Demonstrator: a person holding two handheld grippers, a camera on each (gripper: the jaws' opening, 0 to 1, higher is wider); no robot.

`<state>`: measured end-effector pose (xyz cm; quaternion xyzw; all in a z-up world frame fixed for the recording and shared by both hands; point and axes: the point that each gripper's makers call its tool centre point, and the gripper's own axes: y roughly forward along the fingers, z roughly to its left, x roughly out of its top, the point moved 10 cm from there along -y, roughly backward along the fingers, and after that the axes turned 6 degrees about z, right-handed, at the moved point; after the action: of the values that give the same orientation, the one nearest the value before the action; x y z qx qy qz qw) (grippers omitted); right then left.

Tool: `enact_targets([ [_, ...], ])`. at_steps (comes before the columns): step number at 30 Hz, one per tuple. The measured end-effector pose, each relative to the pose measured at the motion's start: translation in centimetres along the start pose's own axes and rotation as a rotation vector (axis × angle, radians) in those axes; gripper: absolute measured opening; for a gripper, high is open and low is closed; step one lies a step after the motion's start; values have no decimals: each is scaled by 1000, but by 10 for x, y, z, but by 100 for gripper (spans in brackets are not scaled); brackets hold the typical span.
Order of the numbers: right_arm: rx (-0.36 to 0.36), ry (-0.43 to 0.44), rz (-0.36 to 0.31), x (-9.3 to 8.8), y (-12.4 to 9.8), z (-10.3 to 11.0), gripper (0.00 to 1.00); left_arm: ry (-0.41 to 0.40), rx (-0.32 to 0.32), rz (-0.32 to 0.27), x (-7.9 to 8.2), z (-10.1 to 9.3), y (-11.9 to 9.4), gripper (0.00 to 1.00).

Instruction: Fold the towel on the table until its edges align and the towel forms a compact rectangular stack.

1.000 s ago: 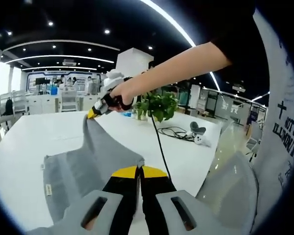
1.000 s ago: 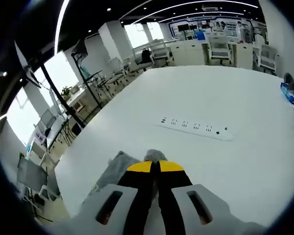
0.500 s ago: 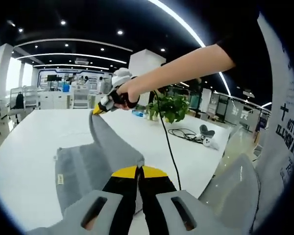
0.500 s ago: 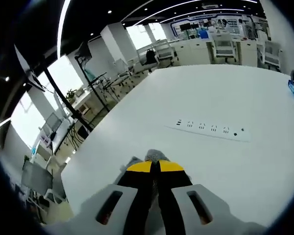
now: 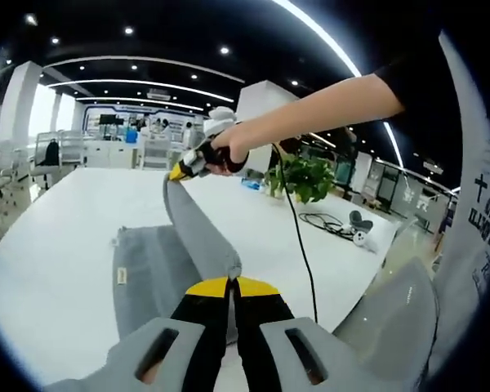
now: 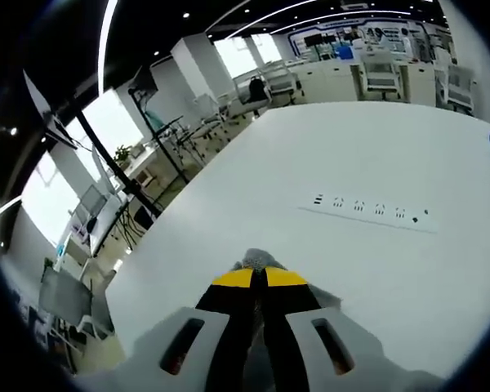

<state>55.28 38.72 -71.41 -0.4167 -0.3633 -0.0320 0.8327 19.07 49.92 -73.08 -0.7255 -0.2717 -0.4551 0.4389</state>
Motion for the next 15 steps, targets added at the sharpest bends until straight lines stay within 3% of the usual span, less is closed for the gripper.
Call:
enact_targets([
  [15, 21, 41, -19, -9, 25, 16, 0, -54, 84, 22, -24, 22, -8, 2],
])
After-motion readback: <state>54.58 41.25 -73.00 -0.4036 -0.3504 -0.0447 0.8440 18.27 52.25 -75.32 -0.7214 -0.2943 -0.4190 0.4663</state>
